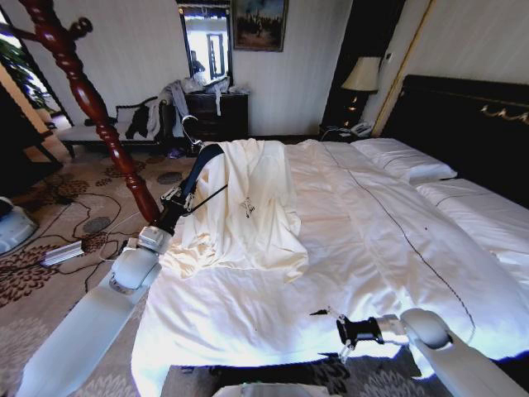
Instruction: Pick up the clothes from the bed and hang them on the clothes hanger.
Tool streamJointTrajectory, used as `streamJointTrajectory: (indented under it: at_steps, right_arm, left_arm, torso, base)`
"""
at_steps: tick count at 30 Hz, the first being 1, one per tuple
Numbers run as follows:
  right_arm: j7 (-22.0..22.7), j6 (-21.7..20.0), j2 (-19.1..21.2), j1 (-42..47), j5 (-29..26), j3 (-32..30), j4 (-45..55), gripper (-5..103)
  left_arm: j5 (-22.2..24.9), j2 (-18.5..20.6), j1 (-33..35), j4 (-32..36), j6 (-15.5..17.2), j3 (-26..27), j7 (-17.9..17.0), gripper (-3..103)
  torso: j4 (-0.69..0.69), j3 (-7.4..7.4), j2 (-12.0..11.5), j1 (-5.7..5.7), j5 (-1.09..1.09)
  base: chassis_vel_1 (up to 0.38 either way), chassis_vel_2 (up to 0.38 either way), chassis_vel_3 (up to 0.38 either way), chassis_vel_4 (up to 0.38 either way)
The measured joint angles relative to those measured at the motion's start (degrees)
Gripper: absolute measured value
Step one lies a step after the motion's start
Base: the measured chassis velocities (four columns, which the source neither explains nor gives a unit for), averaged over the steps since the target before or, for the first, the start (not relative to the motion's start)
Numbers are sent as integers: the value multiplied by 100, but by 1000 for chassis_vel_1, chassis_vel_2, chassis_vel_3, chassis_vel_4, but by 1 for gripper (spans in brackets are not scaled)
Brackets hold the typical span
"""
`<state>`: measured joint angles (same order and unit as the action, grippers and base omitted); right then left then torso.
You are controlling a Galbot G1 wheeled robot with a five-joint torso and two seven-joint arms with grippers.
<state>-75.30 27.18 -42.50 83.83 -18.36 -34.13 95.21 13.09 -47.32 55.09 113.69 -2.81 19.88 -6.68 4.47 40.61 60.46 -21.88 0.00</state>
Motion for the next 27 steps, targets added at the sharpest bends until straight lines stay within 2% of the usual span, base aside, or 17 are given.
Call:
streamJointTrajectory:
  at_steps: [2,3,4,5,6,7,9,10,13,14,16,17,19,20,23,25,27]
  right_arm:
    - [1,-3,5,12,4,-38,-2,100]
    - [48,-28,18,34,-175,-61,1,100]
    - [183,-107,53,63,-582,-55,62,100]
    - [183,-107,53,63,-582,-55,62,100]
    - [392,-202,99,94,-990,-31,167,100]
    - [737,-323,150,116,-1469,-3,330,100]
    - [1846,-534,238,44,-2304,26,757,100]
    - [1846,-534,238,44,-2304,26,757,100]
    - [3214,-984,525,-303,-3215,-112,1239,100]
    - [3359,-1178,713,-380,-3513,-263,1336,100]
    - [3381,-1256,829,-403,-3635,-328,1364,100]
    - [3359,-1529,1172,-463,-4126,-530,1418,100]
    - [3079,-1835,1580,-537,-4734,-699,1392,100]
    - [3079,-1835,1580,-537,-4734,-699,1392,100]
    - [2500,-2099,2155,-680,-5055,-989,1103,100]
    - [2083,-2260,2438,-755,-5051,-1153,896,100]
    - [1993,-2301,2515,-772,-5051,-1189,849,100]
  left_arm:
    - [1,-12,-2,-6,1,0,0,19]
    - [1,-15,7,-5,0,-9,0,19]
    - [-9,-9,34,13,-1,-36,10,19]
    - [-9,-9,34,13,-1,-36,10,19]
    - [-23,0,60,32,-9,-60,28,19]
    - [-39,16,98,61,-30,-89,60,19]
    - [-53,46,180,125,-93,-140,154,19]
    - [-53,46,180,125,-93,-140,154,19]
    - [-51,145,255,220,-225,-253,337,19]
    - [-51,207,262,247,-291,-319,426,19]
    - [-52,240,264,260,-328,-347,477,19]
    - [-53,329,287,290,-477,-394,643,19]
    - [-64,434,321,323,-651,-412,807,19]
    - [-64,434,321,323,-651,-412,807,19]
    - [-99,541,298,331,-872,-491,1042,19]
    - [-163,585,282,310,-1001,-521,1200,19]
    - [-183,600,282,306,-1033,-528,1236,19]
  torso:
    - [0,0,0,0,-1]
    - [0,0,0,0,0]
    - [1,0,0,0,2]
    - [1,0,0,0,2]
    - [1,0,0,0,1]
    - [1,0,0,0,0]
    - [1,0,0,0,0]
    - [1,0,0,0,0]
    - [-5,0,-1,0,1]
    - [-3,0,-1,-1,0]
    - [0,0,0,0,0]
    - [2,0,0,0,0]
    - [1,0,0,0,0]
    - [1,0,0,0,0]
    - [-4,0,0,0,-1]
    - [2,0,0,-1,1]
    - [2,0,0,0,0]
  base:
    - [0,0,0,0]
    - [0,0,0,0]
    - [0,0,0,0]
    - [0,0,0,0]
    - [0,0,0,0]
    - [0,0,0,0]
    - [0,0,0,0]
    - [0,0,0,0]
    - [0,0,0,0]
    - [0,0,0,0]
    - [0,0,0,0]
    - [0,0,0,0]
    - [0,0,0,0]
    - [0,0,0,0]
    - [0,0,0,0]
    - [0,0,0,0]
    - [0,0,0,0]
